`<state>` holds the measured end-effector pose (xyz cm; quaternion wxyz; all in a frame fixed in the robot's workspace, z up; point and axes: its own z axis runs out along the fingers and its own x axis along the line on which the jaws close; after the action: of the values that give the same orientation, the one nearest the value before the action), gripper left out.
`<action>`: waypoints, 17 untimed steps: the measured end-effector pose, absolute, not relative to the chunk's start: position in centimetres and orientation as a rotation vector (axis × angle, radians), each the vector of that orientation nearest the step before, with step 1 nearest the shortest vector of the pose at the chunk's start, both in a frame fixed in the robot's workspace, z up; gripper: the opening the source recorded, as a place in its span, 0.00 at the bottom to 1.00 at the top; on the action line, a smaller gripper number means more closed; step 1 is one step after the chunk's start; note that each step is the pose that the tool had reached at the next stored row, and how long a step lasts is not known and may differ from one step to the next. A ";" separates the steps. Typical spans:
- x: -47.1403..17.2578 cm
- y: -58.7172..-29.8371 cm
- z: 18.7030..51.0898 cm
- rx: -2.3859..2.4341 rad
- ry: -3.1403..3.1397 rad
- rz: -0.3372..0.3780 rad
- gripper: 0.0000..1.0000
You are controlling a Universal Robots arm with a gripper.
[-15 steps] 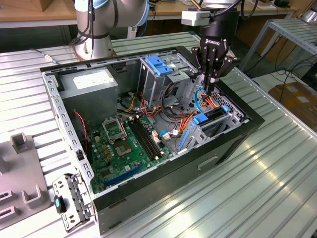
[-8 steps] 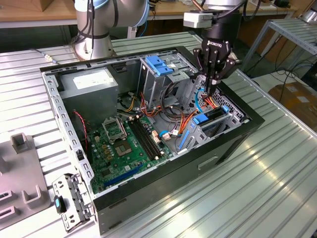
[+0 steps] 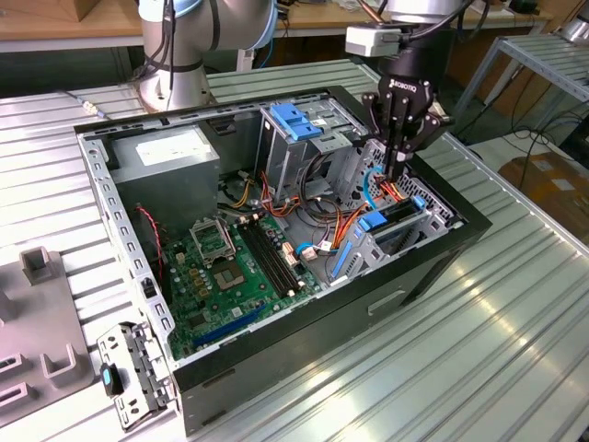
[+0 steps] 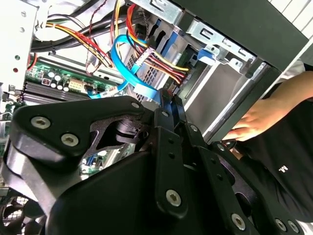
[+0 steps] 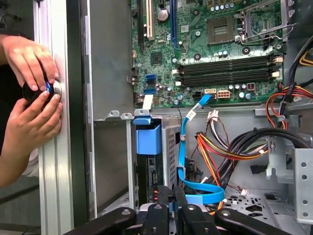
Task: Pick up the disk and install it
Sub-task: 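Insert the second disk wire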
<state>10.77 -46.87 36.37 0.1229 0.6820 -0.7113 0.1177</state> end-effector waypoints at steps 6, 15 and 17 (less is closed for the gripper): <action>10.7 -47.8 36.4 1.995 -2.081 0.334 0.17; 10.7 -47.9 36.4 1.995 -2.081 0.334 0.17; 10.7 -48.0 36.4 1.995 -2.081 0.334 0.17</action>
<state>10.74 -48.01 36.36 0.1195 0.6826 -0.7119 0.1141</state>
